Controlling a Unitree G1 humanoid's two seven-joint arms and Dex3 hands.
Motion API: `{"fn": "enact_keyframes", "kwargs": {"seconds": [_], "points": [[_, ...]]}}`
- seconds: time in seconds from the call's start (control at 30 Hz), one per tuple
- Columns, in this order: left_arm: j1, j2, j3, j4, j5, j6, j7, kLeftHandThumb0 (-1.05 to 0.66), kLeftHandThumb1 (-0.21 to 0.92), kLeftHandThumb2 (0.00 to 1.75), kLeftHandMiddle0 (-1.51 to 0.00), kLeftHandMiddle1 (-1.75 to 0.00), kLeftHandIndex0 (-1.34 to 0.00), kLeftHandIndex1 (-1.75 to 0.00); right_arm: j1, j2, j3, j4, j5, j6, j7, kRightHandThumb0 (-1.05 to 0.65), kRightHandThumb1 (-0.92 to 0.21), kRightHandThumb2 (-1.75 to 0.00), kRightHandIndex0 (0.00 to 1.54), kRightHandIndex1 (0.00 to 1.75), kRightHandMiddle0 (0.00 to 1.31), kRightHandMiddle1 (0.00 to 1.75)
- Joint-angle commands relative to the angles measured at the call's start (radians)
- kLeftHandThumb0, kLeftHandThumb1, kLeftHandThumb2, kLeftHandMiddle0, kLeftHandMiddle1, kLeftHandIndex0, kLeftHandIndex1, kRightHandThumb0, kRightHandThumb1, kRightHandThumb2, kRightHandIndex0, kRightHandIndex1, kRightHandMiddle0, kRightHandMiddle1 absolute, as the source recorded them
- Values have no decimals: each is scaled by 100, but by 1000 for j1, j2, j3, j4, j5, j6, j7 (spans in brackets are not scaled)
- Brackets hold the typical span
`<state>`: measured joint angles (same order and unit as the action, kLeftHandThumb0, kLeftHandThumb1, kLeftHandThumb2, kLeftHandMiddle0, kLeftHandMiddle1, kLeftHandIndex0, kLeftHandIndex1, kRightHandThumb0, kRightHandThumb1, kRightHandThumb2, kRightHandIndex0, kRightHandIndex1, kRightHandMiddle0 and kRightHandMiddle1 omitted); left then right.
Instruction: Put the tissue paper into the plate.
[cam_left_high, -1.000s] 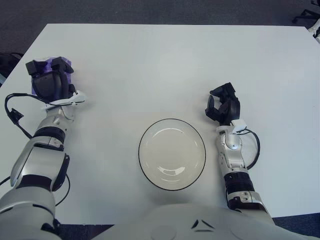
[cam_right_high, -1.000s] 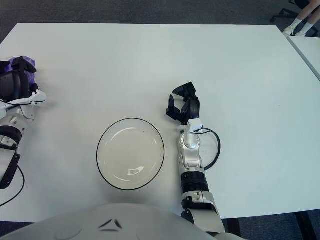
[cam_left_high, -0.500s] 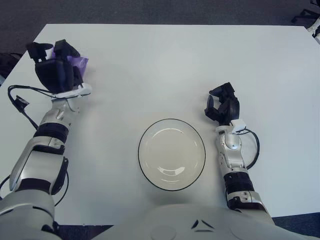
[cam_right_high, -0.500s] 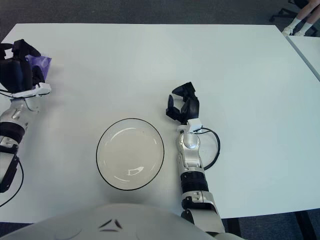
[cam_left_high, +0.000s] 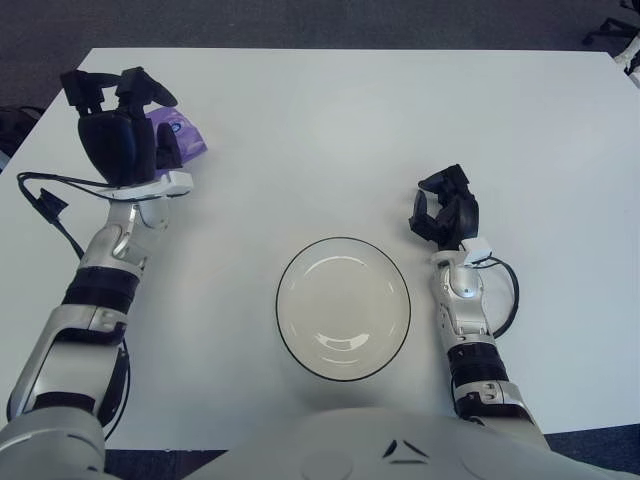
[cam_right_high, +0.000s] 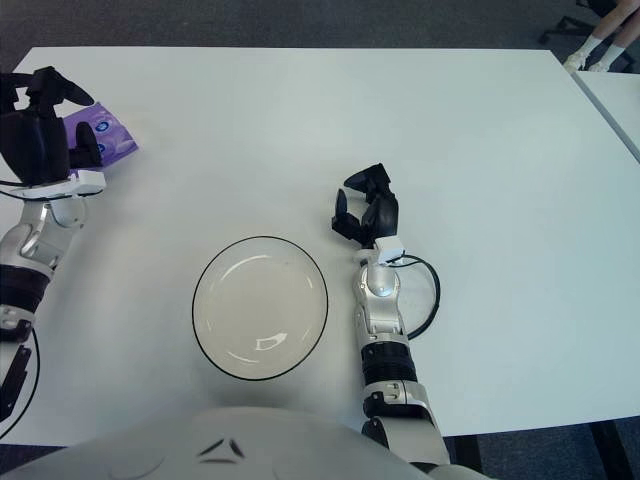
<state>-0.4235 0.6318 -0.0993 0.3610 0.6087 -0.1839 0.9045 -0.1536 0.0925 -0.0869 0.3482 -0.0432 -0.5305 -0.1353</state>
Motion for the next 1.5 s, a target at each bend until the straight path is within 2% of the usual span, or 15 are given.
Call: {"fn": "enact_keyframes", "kwargs": {"seconds": [0.0, 0.17, 0.3, 0.6, 0.7, 0.77, 0.87, 1.0, 1.07, 1.17, 1.2, 1.23, 1.33, 1.4, 1.47], "points": [[50, -9, 23, -119, 17, -16, -50, 0, -6, 170, -94, -161, -66, -175, 120, -28, -30, 173, 11, 5, -2, -41, -56, -102, 63, 156, 42, 175], [94, -34, 6, -278, 11, -73, -125, 0, -8, 172, -95, -161, -68, -175, 115, -28, -28, 182, 9, 1, -1, -41, -56, -102, 62, 157, 43, 175], [117, -54, 4, -393, 17, -70, -199, 0, -7, 172, -95, -162, -67, -175, 113, -29, -26, 185, 3, 4, -6, -41, -55, -102, 62, 158, 43, 175], [168, -75, 36, -499, -6, -90, -342, 0, -7, 172, -94, -163, -67, -175, 108, -29, -25, 191, 1, 4, -6, -41, -55, -103, 62, 158, 43, 175], [159, -68, 44, -525, -26, -50, -443, 0, -6, 171, -93, -165, -66, -175, 107, -30, -24, 192, -3, 7, -8, -41, -55, -103, 62, 158, 43, 175], [127, -53, 55, -504, -57, -13, -527, 0, -5, 171, -92, -167, -66, -175, 107, -31, -24, 193, -2, 7, -8, -41, -55, -103, 62, 158, 43, 175], [32, 11, 78, -292, -116, -34, -625, -1, -7, 173, -92, -171, -68, -171, 106, -31, -26, 198, 3, 2, -5, -41, -55, -103, 62, 157, 43, 175], [-28, 49, 73, -177, -92, -23, -684, -1, -5, 172, -91, -174, -64, -172, 104, -32, -29, 203, 4, -3, -7, -41, -55, -103, 62, 157, 43, 175], [-36, 59, 63, -192, -59, 34, -729, -1, 7, 159, -82, -172, -54, -174, 103, -32, -30, 204, 5, -4, -8, -41, -55, -103, 62, 158, 43, 175], [-46, 69, 48, -231, -22, 156, -828, -59, 30, 122, -32, -174, -18, -169, 103, -31, -30, 205, 6, -4, -9, -41, -55, -102, 62, 157, 43, 175], [-76, 74, 35, -215, -11, 204, -878, -65, 33, 118, -26, -174, -14, -167, 103, -30, -31, 205, 9, -4, -8, -41, -55, -102, 62, 157, 43, 175], [-98, 78, 26, -204, -2, 239, -914, -75, 41, 106, -17, -147, -9, -132, 103, -30, -31, 205, 11, -4, -7, -41, -55, -102, 62, 157, 43, 175], [-173, 93, -6, -140, 35, 322, -1010, -88, 58, 81, -5, -87, -3, -57, 103, -30, -32, 205, 15, -5, -3, -41, -55, -102, 62, 157, 43, 175], [-180, 98, -16, -149, 55, 376, -1060, -94, 65, 69, -2, -51, -1, -24, 102, -30, -33, 206, 16, -4, -2, -41, -56, -102, 62, 157, 43, 175], [-189, 102, -21, -141, 62, 405, -1092, -99, 67, 63, -1, -29, -1, -12, 102, -30, -33, 207, 17, -3, -2, -41, -56, -102, 62, 157, 43, 175]]}}
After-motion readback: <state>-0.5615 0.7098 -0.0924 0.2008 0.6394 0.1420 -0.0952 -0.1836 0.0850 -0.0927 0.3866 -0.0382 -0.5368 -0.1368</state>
